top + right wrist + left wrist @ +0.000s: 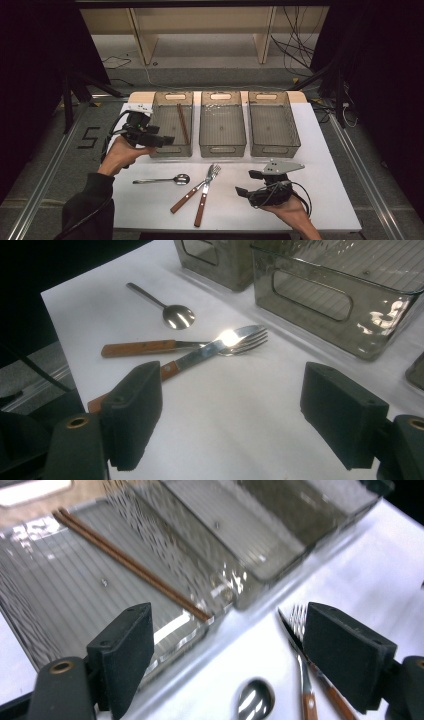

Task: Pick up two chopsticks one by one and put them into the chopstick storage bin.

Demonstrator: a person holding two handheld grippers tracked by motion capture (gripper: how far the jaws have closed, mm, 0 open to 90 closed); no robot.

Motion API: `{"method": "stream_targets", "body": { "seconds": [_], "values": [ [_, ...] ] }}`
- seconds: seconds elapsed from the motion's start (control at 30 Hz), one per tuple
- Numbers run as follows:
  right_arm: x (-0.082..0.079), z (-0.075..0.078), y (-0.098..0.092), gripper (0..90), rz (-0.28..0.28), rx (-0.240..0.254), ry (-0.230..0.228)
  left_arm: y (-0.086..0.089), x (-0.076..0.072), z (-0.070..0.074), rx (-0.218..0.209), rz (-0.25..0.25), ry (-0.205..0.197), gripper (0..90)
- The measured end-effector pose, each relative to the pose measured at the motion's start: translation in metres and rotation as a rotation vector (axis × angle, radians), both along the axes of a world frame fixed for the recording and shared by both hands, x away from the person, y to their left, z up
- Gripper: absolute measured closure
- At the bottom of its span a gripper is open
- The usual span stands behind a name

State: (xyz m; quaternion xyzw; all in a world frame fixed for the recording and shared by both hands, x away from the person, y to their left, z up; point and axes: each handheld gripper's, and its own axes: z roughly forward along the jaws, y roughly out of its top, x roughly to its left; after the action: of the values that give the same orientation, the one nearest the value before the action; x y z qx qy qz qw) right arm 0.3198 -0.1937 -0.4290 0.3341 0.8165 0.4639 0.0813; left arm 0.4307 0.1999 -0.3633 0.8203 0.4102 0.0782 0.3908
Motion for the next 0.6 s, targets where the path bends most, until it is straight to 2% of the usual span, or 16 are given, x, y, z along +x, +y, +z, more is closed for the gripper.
{"method": "stream_targets", "body": {
  "seconds": [0.1, 0.23, 0.33, 0.43, 0.6],
  "values": [
    [0.000, 0.000, -0.001, 25.6, -0.006, 0.003, 0.002, 0.000, -0.008, -0.007, 0.024, -0.026, -0.004, 20.0],
    [-0.001, -0.001, -0.003, 25.6, -0.012, 0.006, 0.000, 0.001, -0.017, -0.016, 0.030, -0.056, -0.011, 19.7],
    [-0.002, -0.003, -0.004, 25.6, -0.018, 0.013, -0.003, 0.001, -0.019, -0.023, 0.066, -0.077, -0.012, 19.7],
    [-0.003, -0.004, -0.005, 25.5, -0.018, 0.012, -0.005, 0.002, -0.019, -0.027, 0.078, -0.090, -0.005, 19.7],
    [-0.004, -0.005, -0.009, 25.5, -0.034, 0.020, -0.010, -0.001, -0.021, -0.035, 0.144, -0.108, 0.004, 19.7]
  ]
}}
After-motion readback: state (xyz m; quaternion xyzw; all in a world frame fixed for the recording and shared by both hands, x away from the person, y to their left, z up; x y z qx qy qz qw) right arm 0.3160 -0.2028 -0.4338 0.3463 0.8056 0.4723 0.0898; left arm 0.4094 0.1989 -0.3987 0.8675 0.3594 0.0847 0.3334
